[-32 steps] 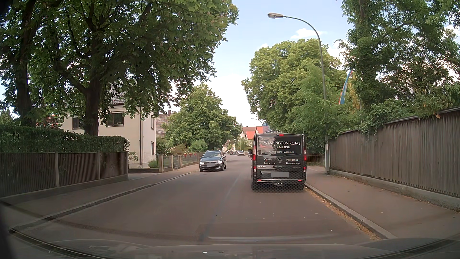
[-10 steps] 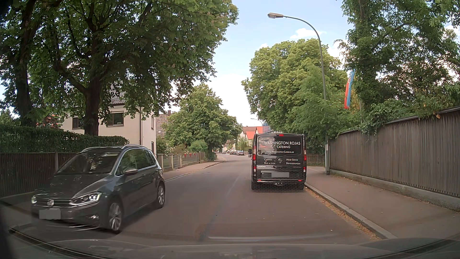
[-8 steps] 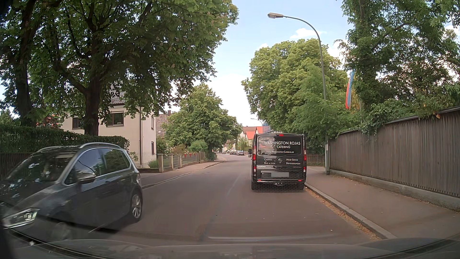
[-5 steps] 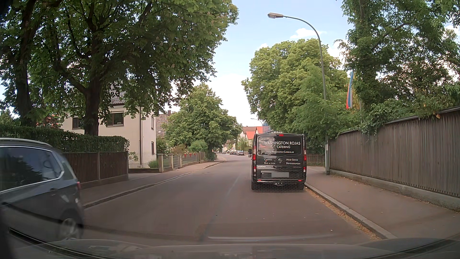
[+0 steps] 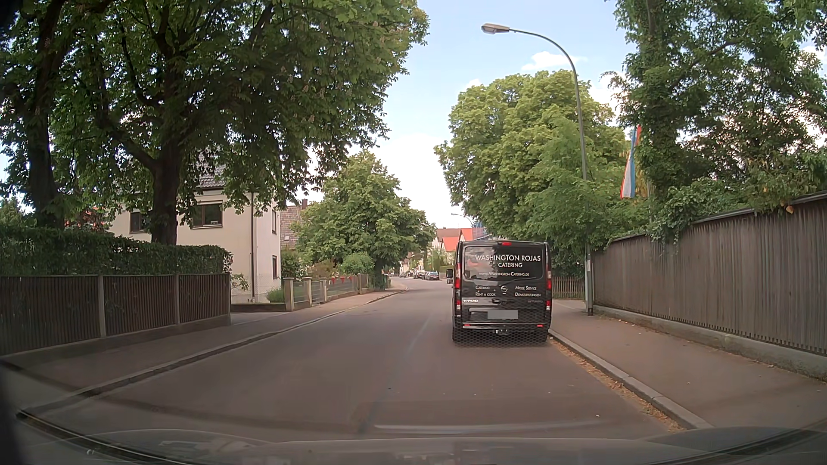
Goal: Follow the waypoints while adhering to traffic rules and regulations
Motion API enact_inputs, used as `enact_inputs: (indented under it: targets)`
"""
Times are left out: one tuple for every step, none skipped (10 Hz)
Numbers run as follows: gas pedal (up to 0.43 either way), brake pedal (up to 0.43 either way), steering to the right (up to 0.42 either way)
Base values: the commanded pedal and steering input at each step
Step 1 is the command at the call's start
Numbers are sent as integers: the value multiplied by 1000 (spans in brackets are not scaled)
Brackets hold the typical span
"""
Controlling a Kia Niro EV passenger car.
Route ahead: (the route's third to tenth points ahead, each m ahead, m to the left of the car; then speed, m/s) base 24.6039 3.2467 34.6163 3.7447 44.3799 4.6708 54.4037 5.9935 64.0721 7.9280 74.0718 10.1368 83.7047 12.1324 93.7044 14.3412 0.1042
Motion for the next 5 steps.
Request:
enact_inputs:
  targets:
    - [98,24,-84]
    - [118,24,-102]
    - [138,24,-121]
    - [138,18,-135]
    - [157,18,-153]
